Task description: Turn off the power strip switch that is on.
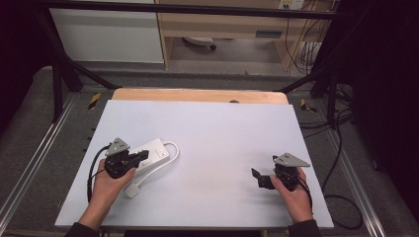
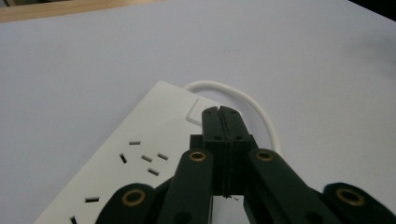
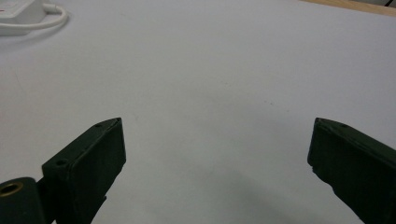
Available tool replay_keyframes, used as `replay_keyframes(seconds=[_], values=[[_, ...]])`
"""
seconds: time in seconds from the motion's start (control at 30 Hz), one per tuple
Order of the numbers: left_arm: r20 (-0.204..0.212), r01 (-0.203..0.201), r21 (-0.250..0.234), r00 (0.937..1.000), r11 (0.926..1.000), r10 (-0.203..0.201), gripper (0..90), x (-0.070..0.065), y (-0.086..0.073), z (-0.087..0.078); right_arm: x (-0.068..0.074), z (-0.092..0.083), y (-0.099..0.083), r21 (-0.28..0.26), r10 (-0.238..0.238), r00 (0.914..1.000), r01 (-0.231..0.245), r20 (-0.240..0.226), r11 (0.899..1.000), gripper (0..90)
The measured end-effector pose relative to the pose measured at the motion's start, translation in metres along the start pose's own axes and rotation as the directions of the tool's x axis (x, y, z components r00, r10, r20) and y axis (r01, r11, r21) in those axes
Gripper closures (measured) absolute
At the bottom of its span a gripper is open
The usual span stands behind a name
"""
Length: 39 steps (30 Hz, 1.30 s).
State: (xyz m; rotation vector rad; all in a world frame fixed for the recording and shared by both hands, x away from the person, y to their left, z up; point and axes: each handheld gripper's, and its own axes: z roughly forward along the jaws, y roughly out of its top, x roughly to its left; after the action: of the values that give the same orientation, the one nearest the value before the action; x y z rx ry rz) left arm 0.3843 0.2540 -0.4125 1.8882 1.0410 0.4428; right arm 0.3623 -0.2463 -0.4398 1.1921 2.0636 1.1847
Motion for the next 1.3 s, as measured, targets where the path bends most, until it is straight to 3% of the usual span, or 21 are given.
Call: replay_keyframes(seconds=[0.5, 1.3], values=[[-0.017, 0.000, 0.076, 0.9999, 0.9971, 0.001, 89.9, 0.004, -0.008, 0.004, 0.000, 0.000, 0.000, 0.003, -0.003, 1.0000, 0.003, 0.001, 1.000, 4.6], [-0.028, 0.001, 0.133, 0.9996, 0.9911, 0.003, 89.9, 0.008, -0.013, 0.007, 0.000, 0.000, 0.000, 0.005, -0.005, 1.0000, 0.005, 0.000, 1.000, 4.6]])
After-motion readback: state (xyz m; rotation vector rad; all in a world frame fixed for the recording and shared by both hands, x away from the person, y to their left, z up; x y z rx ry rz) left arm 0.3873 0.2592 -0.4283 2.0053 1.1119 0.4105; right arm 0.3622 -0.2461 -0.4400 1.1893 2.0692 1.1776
